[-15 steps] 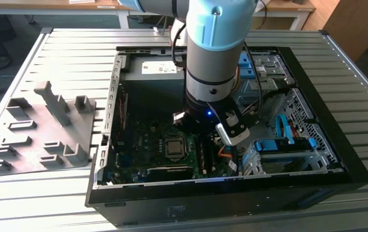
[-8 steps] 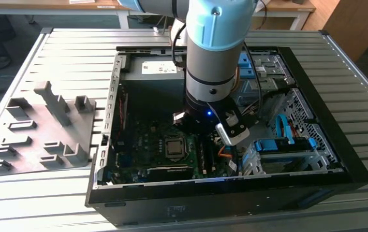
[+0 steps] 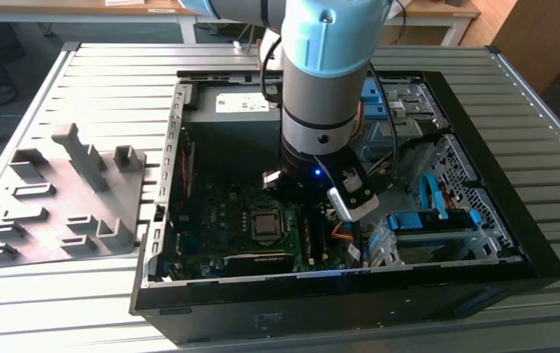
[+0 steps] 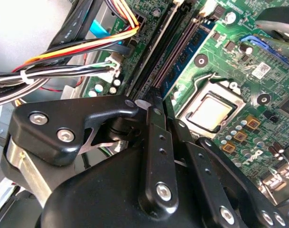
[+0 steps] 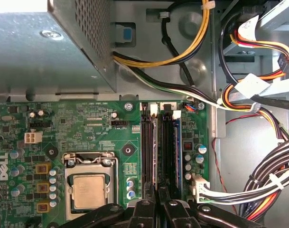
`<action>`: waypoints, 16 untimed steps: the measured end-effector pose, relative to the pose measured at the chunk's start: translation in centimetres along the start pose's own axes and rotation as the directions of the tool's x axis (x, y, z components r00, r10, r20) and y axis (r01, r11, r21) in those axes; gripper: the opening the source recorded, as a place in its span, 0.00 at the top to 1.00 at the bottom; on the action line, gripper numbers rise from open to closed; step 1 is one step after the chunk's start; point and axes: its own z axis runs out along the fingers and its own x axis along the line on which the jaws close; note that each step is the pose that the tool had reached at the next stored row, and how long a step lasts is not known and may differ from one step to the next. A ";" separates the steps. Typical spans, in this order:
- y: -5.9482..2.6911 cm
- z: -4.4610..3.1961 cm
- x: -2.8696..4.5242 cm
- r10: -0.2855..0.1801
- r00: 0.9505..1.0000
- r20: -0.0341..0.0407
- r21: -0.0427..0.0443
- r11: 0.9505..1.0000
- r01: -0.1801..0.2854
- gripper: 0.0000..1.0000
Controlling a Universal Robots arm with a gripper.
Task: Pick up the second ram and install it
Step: 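Insert the second ram into the second slot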
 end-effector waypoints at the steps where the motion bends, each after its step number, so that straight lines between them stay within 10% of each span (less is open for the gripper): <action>1: 0.00 -0.01 0.00 0.000 1.000 0.000 0.000 1.000 0.000 0.86; 16: 0.01 0.04 0.01 0.000 1.000 -0.001 0.005 1.000 0.000 0.86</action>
